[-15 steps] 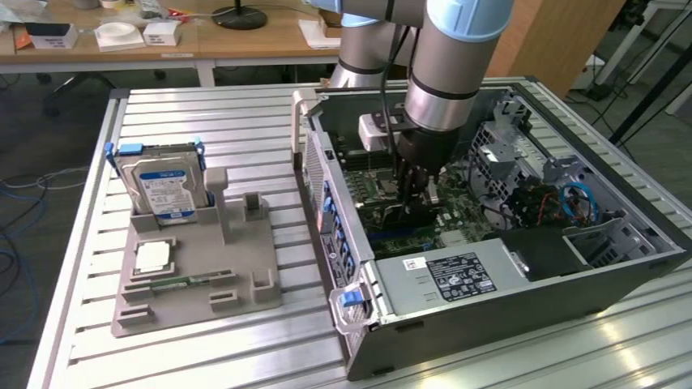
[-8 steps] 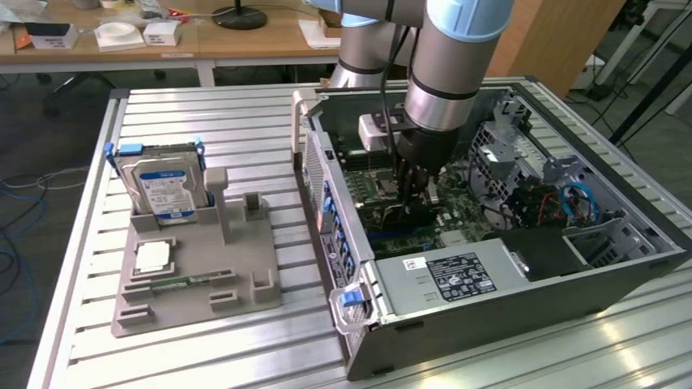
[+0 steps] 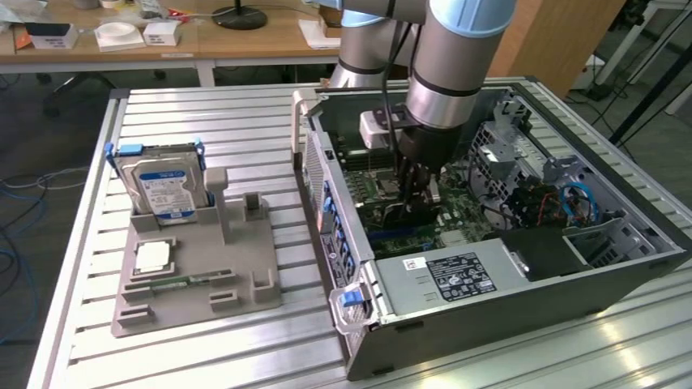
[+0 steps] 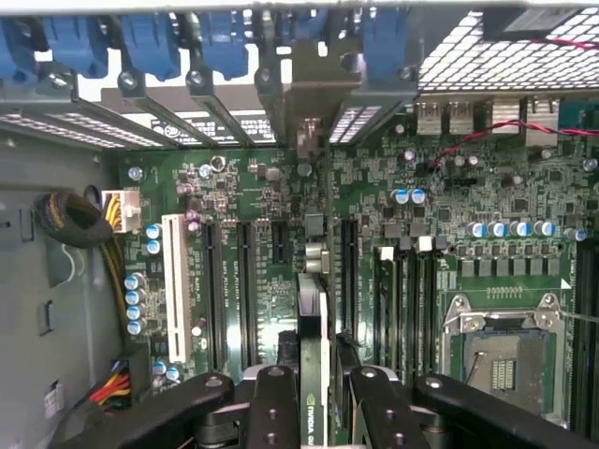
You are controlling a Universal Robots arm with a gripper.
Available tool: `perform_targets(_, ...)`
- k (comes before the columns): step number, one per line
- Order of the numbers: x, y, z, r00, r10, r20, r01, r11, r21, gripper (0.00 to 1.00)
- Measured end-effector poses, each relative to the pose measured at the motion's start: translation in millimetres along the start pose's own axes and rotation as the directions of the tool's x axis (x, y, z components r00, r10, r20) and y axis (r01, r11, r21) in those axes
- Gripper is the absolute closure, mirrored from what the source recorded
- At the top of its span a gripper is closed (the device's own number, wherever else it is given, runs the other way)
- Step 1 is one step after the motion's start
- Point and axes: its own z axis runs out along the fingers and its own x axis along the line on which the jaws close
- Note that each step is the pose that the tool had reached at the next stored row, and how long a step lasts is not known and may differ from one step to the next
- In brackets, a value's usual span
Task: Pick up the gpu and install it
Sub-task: 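Insert the gpu into the slot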
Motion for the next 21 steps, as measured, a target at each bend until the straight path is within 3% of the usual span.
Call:
perform_targets(17, 0.0, 0.1, 3.7, 1.0, -0.001, -0.0012, 0.001, 1.0, 0.0001, 0.74)
perform_targets(21, -0.3, 0.0, 2.9, 1.0, -0.001, 0.0013, 0.001, 1.0, 0.0003, 0.74)
